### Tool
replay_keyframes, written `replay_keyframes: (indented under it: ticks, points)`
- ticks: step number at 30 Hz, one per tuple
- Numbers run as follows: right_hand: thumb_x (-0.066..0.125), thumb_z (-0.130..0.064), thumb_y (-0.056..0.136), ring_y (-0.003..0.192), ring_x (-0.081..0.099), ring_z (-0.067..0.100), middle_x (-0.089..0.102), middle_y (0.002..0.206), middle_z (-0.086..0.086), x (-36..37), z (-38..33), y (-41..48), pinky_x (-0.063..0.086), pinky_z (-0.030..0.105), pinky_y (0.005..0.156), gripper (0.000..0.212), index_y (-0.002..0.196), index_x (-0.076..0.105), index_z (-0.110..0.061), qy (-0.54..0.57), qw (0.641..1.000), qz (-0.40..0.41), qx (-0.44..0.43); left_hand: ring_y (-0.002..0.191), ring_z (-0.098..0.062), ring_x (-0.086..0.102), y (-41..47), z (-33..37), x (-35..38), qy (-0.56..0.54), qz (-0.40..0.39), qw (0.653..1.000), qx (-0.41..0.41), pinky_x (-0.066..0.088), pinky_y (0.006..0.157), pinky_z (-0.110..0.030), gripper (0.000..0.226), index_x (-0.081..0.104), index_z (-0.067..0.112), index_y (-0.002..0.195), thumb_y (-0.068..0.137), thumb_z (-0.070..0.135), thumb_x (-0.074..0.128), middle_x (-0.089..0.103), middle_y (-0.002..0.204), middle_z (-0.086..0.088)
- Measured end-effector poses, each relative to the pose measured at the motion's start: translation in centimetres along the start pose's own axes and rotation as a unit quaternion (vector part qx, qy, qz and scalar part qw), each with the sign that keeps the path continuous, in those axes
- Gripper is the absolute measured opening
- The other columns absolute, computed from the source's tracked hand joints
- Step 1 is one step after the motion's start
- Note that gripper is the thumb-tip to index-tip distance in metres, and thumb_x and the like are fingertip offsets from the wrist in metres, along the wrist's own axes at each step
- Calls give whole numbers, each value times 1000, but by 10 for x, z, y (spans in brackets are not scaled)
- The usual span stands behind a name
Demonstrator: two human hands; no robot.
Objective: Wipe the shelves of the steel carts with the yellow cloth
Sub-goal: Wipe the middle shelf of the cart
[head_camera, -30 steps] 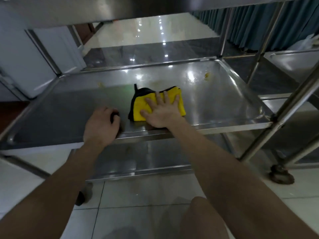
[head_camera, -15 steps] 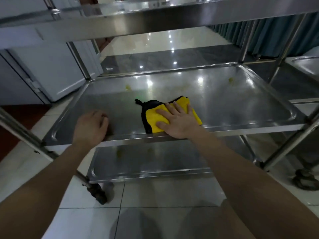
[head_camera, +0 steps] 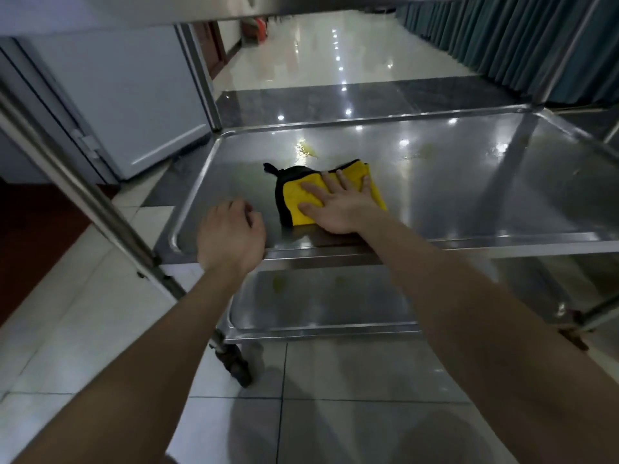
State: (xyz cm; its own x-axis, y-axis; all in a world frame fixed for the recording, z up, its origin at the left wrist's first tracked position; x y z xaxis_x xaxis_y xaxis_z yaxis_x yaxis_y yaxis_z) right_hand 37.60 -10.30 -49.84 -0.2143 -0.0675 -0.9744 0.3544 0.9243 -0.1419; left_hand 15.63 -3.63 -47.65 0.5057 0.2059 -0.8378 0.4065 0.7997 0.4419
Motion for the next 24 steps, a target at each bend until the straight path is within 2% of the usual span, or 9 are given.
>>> replay_keyframes:
  ticks: [4, 8, 11, 13, 15, 17, 18, 20, 24]
  points:
    - [19, -72, 106, 166, -7, 20, -5, 180, -11, 16, -38, -44, -11, 69, 126, 62, 166, 8, -57, -6, 998, -15, -57, 101, -41, 61, -3, 6, -16, -90, 66, 993, 30, 48, 87, -51, 24, 67, 4, 109, 103, 16, 48, 66, 107, -19]
    - [22, -70, 107, 166, -3, 18, -3, 179, -14, 17, -60, -79, -7, 67, 128, 59, 165, 14, -59, 2, 999, -1, -49, 104, -36, 60, -25, -3, -47, -206, 157, 963, 69, 50, 93, -52, 19, 65, 3, 116, 97, 3, 62, 62, 112, -16]
    - [23, -74, 105, 167, -4, 20, -3, 180, -14, 15, -62, -83, -6, 69, 127, 60, 164, 14, -61, -7, 999, -2, -32, 113, -37, 55, -60, -66, -79, -189, 320, 928, 41, 45, 101, -40, 38, 61, 2, 128, 93, 12, 71, 56, 124, -21]
    - [22, -79, 103, 167, -7, 24, -5, 180, -10, 18, -71, -75, -8, 72, 125, 63, 162, 11, -64, -6, 1000, -11, -15, 117, -35, 53, -58, -116, -96, -205, 377, 903, -13, 44, 106, -35, 59, 52, 0, 141, 94, 26, 77, 52, 131, -23]
    - [21, -84, 99, 166, -12, 28, -9, 180, -6, 22, -86, -61, -11, 75, 122, 66, 161, 8, -67, -4, 1000, -13, 3, 114, -22, 60, -37, -147, -98, -276, 323, 902, -72, 53, 100, -35, 70, 47, 14, 149, 98, 51, 76, 57, 130, -9]
    - [18, -88, 95, 165, -16, 30, -14, 180, -4, 27, -101, -42, -13, 77, 121, 70, 161, 4, -67, -8, 1000, -8, 20, 80, -7, 71, -15, -150, -89, -370, 213, 899, -93, 59, 72, -33, 46, 54, 37, 121, 97, 75, 61, 70, 94, 7]
    - [16, -90, 93, 165, -17, 31, -15, 179, -3, 28, -107, -32, -14, 78, 120, 73, 161, 2, -66, -11, 1000, -4, 27, 62, -8, 69, -10, -149, -83, -393, 197, 894, -91, 57, 58, -31, 40, 51, 41, 105, 96, 80, 57, 69, 77, 3]
    - [13, -93, 89, 164, -18, 32, -15, 179, -1, 31, -114, -11, -16, 78, 118, 79, 161, 1, -65, -15, 999, 3, 42, 48, -12, 63, -7, -151, -75, -408, 214, 883, -89, 50, 46, -29, 43, 47, 36, 96, 98, 78, 56, 63, 66, -2]
    - [11, -96, 83, 164, -18, 34, -14, 180, 0, 26, -130, 41, -19, 80, 115, 87, 162, 2, -63, -13, 998, -7, 56, 50, -14, 56, -3, -157, -66, -401, 249, 878, -84, 45, 48, -30, 48, 47, 24, 96, 101, 71, 56, 55, 65, 0]
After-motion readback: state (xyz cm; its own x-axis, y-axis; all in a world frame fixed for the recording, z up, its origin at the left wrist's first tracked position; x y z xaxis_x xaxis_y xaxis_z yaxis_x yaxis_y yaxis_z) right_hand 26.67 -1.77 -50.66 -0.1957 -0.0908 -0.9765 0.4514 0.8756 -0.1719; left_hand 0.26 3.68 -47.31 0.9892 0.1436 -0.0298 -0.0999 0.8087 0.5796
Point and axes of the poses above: each hand's wrist, its own y-axis towards the middle knuckle, its own x-axis out of the palm, z = x × y, the point moved 7 cm from there along y, towards the middle knuckle
